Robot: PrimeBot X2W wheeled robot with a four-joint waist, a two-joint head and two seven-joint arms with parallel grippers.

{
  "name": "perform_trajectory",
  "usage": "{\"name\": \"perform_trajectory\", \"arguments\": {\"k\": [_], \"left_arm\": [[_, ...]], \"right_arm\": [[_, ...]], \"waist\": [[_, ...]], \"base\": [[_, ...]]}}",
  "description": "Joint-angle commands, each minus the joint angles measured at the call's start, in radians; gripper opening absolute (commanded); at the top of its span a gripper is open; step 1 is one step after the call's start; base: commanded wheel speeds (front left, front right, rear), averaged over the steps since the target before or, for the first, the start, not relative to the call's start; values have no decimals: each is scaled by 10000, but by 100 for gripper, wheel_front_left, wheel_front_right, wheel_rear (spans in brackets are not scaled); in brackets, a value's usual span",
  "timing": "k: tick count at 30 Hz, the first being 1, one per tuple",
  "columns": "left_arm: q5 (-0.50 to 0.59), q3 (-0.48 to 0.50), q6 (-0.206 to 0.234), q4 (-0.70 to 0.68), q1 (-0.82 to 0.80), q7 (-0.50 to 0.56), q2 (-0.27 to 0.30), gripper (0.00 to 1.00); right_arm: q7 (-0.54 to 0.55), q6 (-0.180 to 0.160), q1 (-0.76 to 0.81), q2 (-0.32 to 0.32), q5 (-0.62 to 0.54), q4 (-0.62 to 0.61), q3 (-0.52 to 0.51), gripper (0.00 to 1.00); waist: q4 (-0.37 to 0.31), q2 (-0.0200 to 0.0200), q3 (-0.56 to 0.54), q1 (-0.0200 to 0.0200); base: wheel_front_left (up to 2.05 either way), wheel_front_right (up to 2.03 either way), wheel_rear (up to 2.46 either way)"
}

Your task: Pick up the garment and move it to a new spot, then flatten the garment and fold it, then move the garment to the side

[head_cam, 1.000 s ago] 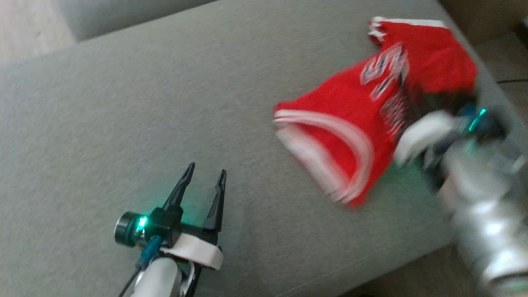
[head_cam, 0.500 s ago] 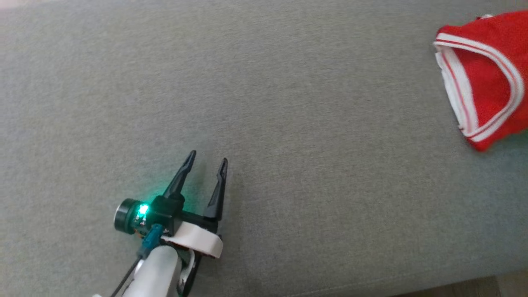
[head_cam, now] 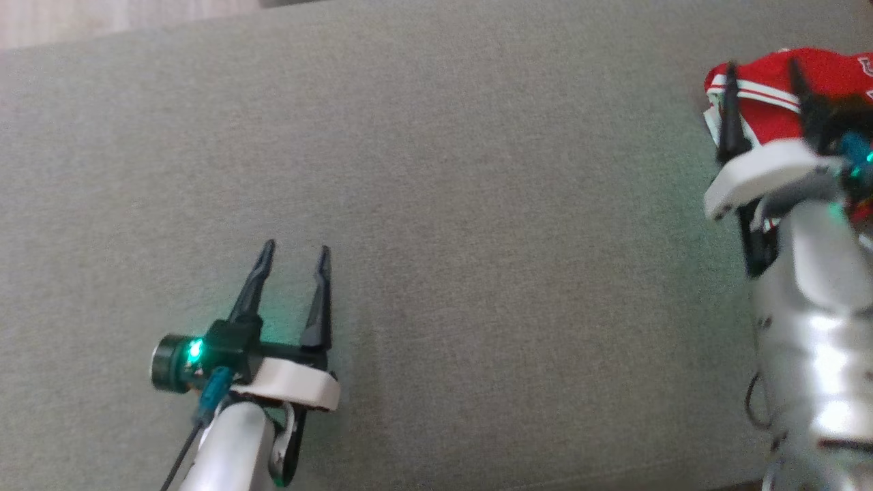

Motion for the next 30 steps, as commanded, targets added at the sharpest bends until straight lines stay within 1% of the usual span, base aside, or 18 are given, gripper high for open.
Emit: {"name": "perform_trajectory", "arguments": {"k": [1,5,8,11,12,13,15,19,28,29,30], "left_arm": [[-99,471,99,-306,74,-95,35,100],[-165,855,247,-274,391,-95,35,100],[-255,1100,287,-207,641,-95,35,100],[-381,1250,254,-191,860,-95,35,100],[-381,1250,254,-191,860,-95,35,100],[-402,1329,276,-220,1017,-95,35,100],[-414,1398,294,-203,1179,-95,35,100],[-645,1627,350,-157,1465,-95,35,100],[-1019,1894,31,-205,1921,-95,35,100],[-967,1497,17,76,2115,2,2,0],[-961,1450,27,230,2160,21,-2,0]], "right_arm": [[-108,-9,441,115,449,-590,465,100],[-110,-9,2014,235,1849,-1805,1619,100],[-111,-9,3076,248,2859,-2392,2387,100],[-111,-9,3996,250,3409,-2957,2938,100],[-111,-9,3996,250,3409,-2957,2938,100],[-111,-9,4471,251,3621,-3220,3178,100],[-111,-9,4837,252,3726,-3427,3181,100],[-112,-9,5367,252,3970,-3521,3315,100],[-112,-9,5800,253,4331,-3611,3690,100],[-2,0,6010,251,4294,-3273,3432,0],[8,0,6054,263,4289,-3129,3430,0]], "waist": [[195,0,-220,0],[545,0,-612,0],[848,0,-914,0],[1131,0,-1188,0],[1131,0,-1188,0],[1266,0,-1360,0],[1385,0,-1523,0],[1545,0,-1861,0],[1629,0,-2322,0],[1634,0,-2314,0],[1635,0,-2322,0]], "base": [[0,0,0],[0,0,0],[0,0,0],[0,0,0],[0,0,0],[0,0,0],[0,0,0],[0,0,0],[0,0,0],[0,0,0],[0,0,0]]}}
